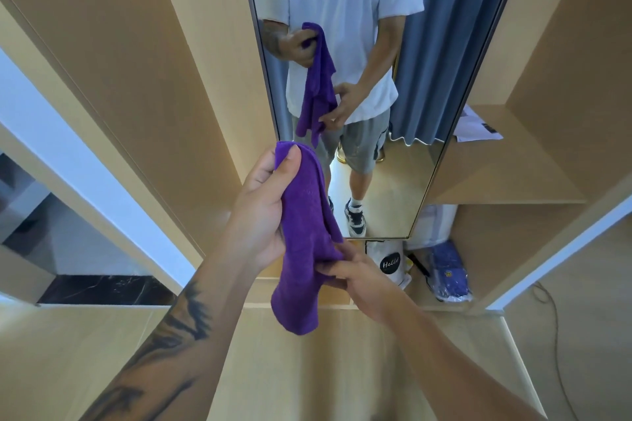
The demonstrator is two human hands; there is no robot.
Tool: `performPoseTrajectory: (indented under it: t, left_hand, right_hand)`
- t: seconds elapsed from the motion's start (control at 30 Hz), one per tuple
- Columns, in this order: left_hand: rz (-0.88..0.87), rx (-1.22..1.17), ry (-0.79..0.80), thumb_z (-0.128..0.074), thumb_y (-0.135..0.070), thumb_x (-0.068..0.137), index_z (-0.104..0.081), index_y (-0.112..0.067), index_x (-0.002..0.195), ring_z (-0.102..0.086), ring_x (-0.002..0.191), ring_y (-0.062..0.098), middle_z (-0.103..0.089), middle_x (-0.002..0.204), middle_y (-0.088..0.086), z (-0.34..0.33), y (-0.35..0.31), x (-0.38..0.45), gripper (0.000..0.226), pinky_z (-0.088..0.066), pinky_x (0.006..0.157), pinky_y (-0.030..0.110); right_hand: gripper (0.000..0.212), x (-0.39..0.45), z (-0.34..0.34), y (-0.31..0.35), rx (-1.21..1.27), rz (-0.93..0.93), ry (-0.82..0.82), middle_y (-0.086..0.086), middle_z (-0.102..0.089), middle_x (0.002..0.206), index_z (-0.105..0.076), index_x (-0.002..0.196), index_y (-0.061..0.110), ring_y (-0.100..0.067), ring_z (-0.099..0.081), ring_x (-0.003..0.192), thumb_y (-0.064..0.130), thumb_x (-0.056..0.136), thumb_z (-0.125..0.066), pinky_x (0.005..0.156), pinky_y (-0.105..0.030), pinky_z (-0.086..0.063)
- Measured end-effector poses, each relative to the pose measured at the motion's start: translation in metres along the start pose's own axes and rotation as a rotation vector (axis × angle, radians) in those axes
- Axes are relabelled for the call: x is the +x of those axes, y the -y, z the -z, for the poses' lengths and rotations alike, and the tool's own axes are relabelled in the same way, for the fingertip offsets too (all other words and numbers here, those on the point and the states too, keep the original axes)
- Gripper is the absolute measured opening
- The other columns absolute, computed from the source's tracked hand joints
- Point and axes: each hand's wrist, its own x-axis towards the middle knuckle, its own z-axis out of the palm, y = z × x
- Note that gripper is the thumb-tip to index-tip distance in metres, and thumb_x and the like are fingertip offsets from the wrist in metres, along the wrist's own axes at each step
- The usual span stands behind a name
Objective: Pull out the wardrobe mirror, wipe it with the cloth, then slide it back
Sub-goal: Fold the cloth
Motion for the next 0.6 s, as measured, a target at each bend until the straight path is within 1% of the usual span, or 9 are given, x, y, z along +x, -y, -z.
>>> performPoseTrajectory:
  t: [0.07, 0.13, 0.23, 0.3, 0.37, 0.43, 0.5, 0.53, 0.6]
  left_hand:
    - [0.021, -0.011, 0.015, -0.068, -0.036, 0.094, -0.072, -0.021, 0.107, -0.066, 0.081, 0.019, -0.068, 0.092, 0.004, 0.000, -0.001, -0.001, 0.020, -0.059, 0.071, 0.032]
    - [0.037, -0.032, 0.009, -0.068, -0.035, 0.094, -0.071, -0.019, 0.109, -0.065, 0.093, 0.029, -0.067, 0.101, 0.011, 0.000, -0.002, -0.001, 0.022, -0.056, 0.083, 0.043]
    - [0.036, -0.046, -0.070, -0.068, -0.033, 0.098, -0.071, -0.016, 0.116, -0.071, 0.084, 0.021, -0.072, 0.098, 0.007, 0.004, -0.003, 0.005, 0.025, -0.061, 0.072, 0.034]
    - [0.081, -0.056, -0.177, -0.068, -0.033, 0.102, -0.072, -0.016, 0.115, -0.073, 0.079, 0.018, -0.074, 0.095, 0.006, 0.010, -0.002, 0.013, 0.022, -0.062, 0.069, 0.032]
    - [0.171, -0.110, -0.313, -0.070, -0.034, 0.102, -0.073, -0.017, 0.110, -0.073, 0.074, 0.019, -0.074, 0.086, 0.004, 0.017, 0.001, 0.022, 0.019, -0.062, 0.069, 0.033]
    - [0.238, -0.155, -0.433, -0.073, -0.037, 0.099, -0.072, -0.018, 0.108, -0.069, 0.075, 0.020, -0.070, 0.082, 0.001, 0.026, 0.007, 0.031, 0.021, -0.059, 0.075, 0.035]
    - [0.267, -0.184, -0.482, -0.073, -0.037, 0.099, -0.071, -0.017, 0.116, -0.068, 0.087, 0.025, -0.069, 0.088, 0.003, 0.032, 0.014, 0.036, 0.026, -0.060, 0.092, 0.043]
    - [0.276, -0.194, -0.483, -0.073, -0.036, 0.099, -0.070, -0.016, 0.119, -0.068, 0.091, 0.027, -0.069, 0.091, 0.004, 0.035, 0.019, 0.038, 0.028, -0.058, 0.098, 0.046]
    - [0.292, -0.195, -0.469, -0.073, -0.033, 0.100, -0.068, -0.015, 0.113, -0.069, 0.087, 0.025, -0.070, 0.088, 0.004, 0.041, 0.030, 0.041, 0.023, -0.060, 0.092, 0.044]
  right_hand:
    - [0.054, 0.003, -0.005, 0.004, -0.018, -0.001, 0.000, 0.001, -0.075, 0.124, -0.074, 0.119, 0.034, -0.027, -0.064, 0.124, 0.031, 0.065, -0.081, 0.117, -0.055, -0.040]
    - [0.047, 0.004, -0.009, 0.005, -0.031, -0.003, -0.002, 0.000, -0.076, 0.117, -0.077, 0.108, 0.031, -0.021, -0.065, 0.117, 0.033, 0.061, -0.080, 0.112, -0.049, -0.040]
    - [0.048, 0.002, -0.009, -0.001, -0.024, 0.038, -0.023, -0.002, -0.077, 0.114, -0.079, 0.110, 0.026, -0.020, -0.068, 0.113, 0.030, 0.062, -0.082, 0.110, -0.044, -0.045]
    - [0.063, -0.004, -0.006, -0.008, 0.003, 0.047, -0.082, -0.005, -0.076, 0.119, -0.072, 0.123, 0.014, -0.025, -0.069, 0.117, 0.031, 0.064, -0.086, 0.110, -0.043, -0.048]
    - [0.072, -0.012, -0.003, -0.012, -0.009, 0.046, -0.152, -0.006, -0.075, 0.110, -0.065, 0.120, 0.000, -0.025, -0.068, 0.107, 0.037, 0.062, -0.088, 0.099, -0.040, -0.047]
    - [0.072, -0.023, -0.001, -0.013, -0.061, 0.072, -0.209, -0.008, -0.070, 0.096, -0.062, 0.111, -0.004, -0.025, -0.065, 0.095, 0.042, 0.062, -0.088, 0.088, -0.039, -0.046]
    - [0.070, -0.032, 0.000, -0.011, -0.044, 0.093, -0.231, -0.012, -0.073, 0.097, -0.063, 0.109, 0.001, -0.028, -0.070, 0.094, 0.041, 0.059, -0.091, 0.087, -0.044, -0.055]
    - [0.070, -0.036, -0.001, -0.010, -0.004, 0.101, -0.217, -0.014, -0.076, 0.103, -0.062, 0.113, 0.004, -0.032, -0.073, 0.099, 0.038, 0.060, -0.092, 0.091, -0.050, -0.059]
    - [0.071, -0.043, -0.003, -0.006, 0.078, 0.113, -0.182, -0.016, -0.077, 0.113, -0.057, 0.122, 0.010, -0.040, -0.073, 0.107, 0.030, 0.064, -0.093, 0.097, -0.058, -0.058]
